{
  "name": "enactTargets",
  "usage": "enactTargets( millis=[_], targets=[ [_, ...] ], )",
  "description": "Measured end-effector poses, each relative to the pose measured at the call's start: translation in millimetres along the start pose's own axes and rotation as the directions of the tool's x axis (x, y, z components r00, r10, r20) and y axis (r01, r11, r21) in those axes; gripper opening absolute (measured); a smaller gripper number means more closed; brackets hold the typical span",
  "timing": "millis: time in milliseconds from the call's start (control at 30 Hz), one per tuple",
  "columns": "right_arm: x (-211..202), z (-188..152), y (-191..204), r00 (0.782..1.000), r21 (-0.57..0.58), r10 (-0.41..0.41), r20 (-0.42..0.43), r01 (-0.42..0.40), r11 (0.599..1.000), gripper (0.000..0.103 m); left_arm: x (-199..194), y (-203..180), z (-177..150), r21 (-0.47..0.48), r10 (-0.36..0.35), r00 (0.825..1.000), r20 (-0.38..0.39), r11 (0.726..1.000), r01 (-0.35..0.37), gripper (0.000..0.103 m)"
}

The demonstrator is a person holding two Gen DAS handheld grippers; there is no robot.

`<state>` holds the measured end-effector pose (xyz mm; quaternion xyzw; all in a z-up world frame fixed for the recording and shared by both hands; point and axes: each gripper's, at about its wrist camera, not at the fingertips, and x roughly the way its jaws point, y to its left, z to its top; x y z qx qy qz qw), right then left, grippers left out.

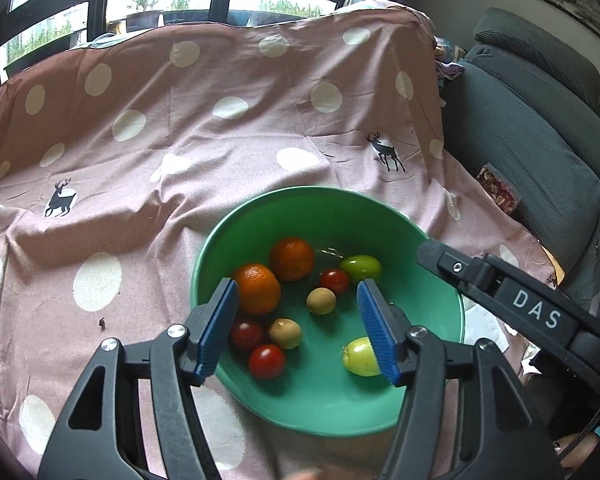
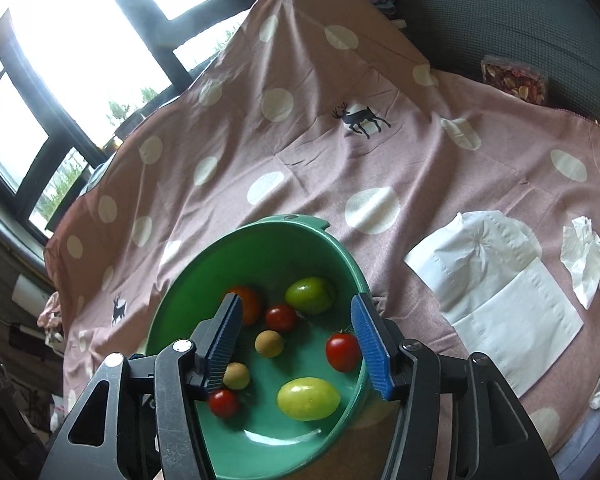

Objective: Organize fruits

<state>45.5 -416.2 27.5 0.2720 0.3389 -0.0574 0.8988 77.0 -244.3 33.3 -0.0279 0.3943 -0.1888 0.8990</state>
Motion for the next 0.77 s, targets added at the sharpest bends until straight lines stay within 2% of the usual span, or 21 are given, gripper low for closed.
enactTargets(
  millis=[100,200,467,767],
  targets=[
    [-7,1,2,0.999,-0.009,-0.007,0.038,0.008,1.000,0.073,-9,2,1,0.000,0.000,1.000,0.018,1.000,0.000,0.062],
    [-9,2,5,0.998,-0.027,-0.002,0.058,0.004,1.000,0.073,-18,1,2,0.008,0.007,0.999,0.033,1.000,-0.007,0.068],
    [-8,1,8,0.998,-0.032,-0.017,0.055,0.019,0.999,0.073,-24,-1,-1,0.040,0.013,0.999,0.052,0.999,-0.015,0.068],
    [-7,1,9,0.998,-0.036,-0.028,0.051,0.030,0.999,0.073,-27,7,-4,0.017,0.017,0.998,0.056,1.000,-0.018,0.068]
  ],
)
